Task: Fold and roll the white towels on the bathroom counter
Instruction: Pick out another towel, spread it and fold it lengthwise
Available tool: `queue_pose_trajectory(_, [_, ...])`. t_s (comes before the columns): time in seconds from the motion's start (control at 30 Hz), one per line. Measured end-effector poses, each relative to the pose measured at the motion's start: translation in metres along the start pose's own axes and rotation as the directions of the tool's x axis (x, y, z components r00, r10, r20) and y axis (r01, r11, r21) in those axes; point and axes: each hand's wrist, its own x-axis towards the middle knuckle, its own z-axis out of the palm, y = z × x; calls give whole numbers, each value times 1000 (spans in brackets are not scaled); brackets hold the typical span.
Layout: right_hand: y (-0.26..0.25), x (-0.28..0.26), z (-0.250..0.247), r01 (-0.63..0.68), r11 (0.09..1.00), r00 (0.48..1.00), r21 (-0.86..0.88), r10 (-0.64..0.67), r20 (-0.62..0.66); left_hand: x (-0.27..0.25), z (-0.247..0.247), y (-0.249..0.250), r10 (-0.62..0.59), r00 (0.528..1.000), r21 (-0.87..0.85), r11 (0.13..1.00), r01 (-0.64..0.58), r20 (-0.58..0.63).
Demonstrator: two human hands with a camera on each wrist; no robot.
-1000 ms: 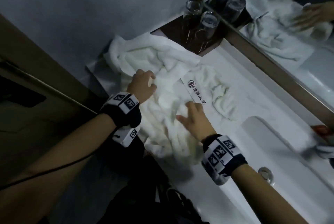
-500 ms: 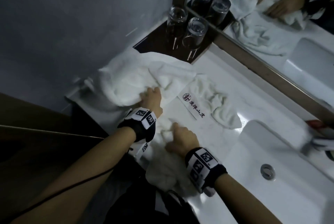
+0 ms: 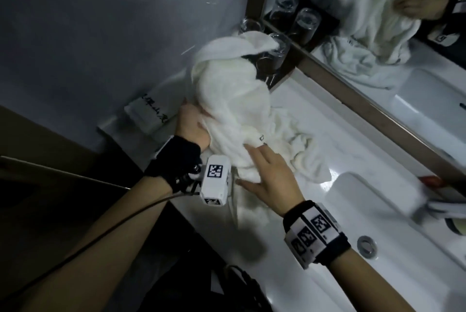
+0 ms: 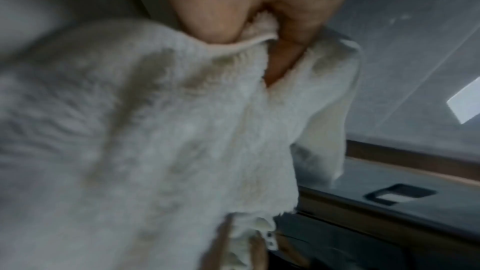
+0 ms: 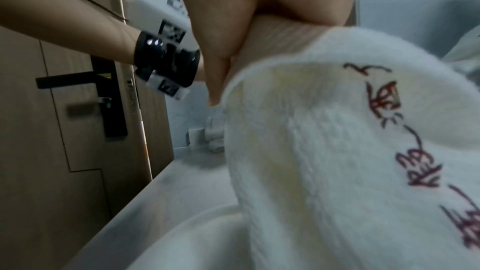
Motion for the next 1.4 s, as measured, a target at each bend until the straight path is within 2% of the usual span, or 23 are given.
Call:
queue_pose_trajectory(0.07, [3,-4,7,-2,996,988,86,-12,154,-6,-27,-17,-41,988,64,997,51,-152])
queue_pose_trajectory(0.13, [8,-8,14,-97,961,967,259,29,254,-9,-58,-32,-28,945,201,975,98,-325])
queue_pose_trajectory(0.17, [11,-8,17,-156,921,963,357,62,261,-10,-73,-36,0,921,320,938,135,-390])
queue_pose_trajectory(0.2, [12,-8,19,-191,885,964,424,88,251,-10,-87,-39,39,910,487,853,185,-414])
queue_pose_trajectory(0.23, [15,-8,21,-205,880,968,430,118,220,-10,-102,-42,78,910,633,743,219,-407])
queue_pose_trajectory(0.3, [25,-5,23,-208,926,975,315,172,141,-11,-124,-43,149,927,794,574,202,-343])
queue_pose_trajectory(0.4, [38,6,21,-327,915,945,237,316,84,-15,-139,-41,190,947,871,468,147,-261])
queue_pose_trajectory(0.43, [42,11,20,-363,903,931,231,360,57,-16,-140,-40,189,949,873,467,141,-254])
queue_pose_trajectory(0.5, [47,23,19,-453,863,890,224,452,55,-19,-137,-42,121,953,808,566,163,-277])
queue_pose_trajectory(0.57, [48,32,19,-515,838,856,180,491,162,-28,-129,-52,-44,952,693,676,250,-302])
queue_pose_trajectory(0.67, [41,37,25,-586,806,778,81,532,335,-48,-112,-74,-243,941,667,665,337,-234])
queue_pose_trajectory(0.73, [34,35,33,-537,842,755,-58,510,412,-62,-99,-84,-300,938,671,661,336,-174])
queue_pose_trajectory(0.83, [18,23,42,-474,879,820,-51,461,340,-79,-83,-97,-329,942,653,699,292,-69])
queue_pose_trajectory(0.9, [8,10,41,-437,892,881,115,398,255,-90,-76,-100,-331,943,620,747,239,35])
queue_pose_trajectory(0.93, [6,3,39,-425,869,892,253,354,282,-94,-74,-100,-323,945,594,772,228,57])
queue_pose_trajectory(0.97, [6,-3,36,-438,798,886,414,307,347,-98,-76,-98,-303,951,560,799,219,60])
queue_pose_trajectory(1.03, [11,-16,29,-493,560,861,666,208,463,-107,-83,-94,-233,972,500,845,187,31])
queue_pose_trajectory(1.07, [16,-20,25,-481,526,870,701,185,458,-111,-87,-93,-201,980,479,861,172,10])
queue_pose_trajectory(1.1, [24,-23,23,-447,580,886,680,185,425,-116,-91,-92,-188,982,458,872,173,-14])
queue_pose_trajectory(1.17, [37,-28,23,-370,786,915,495,216,341,-123,-93,-94,-198,979,374,906,199,-41])
queue_pose_trajectory(1.23, [44,-33,25,-367,859,891,357,216,398,-127,-90,-99,-208,978,257,943,210,-33])
queue_pose_trajectory(1.33, [50,-45,29,-473,731,820,492,162,549,-136,-86,-103,-232,971,77,971,228,58])
queue_pose_trajectory(1.4, [51,-53,32,-531,646,787,548,137,601,-145,-85,-103,-283,924,-4,956,294,259])
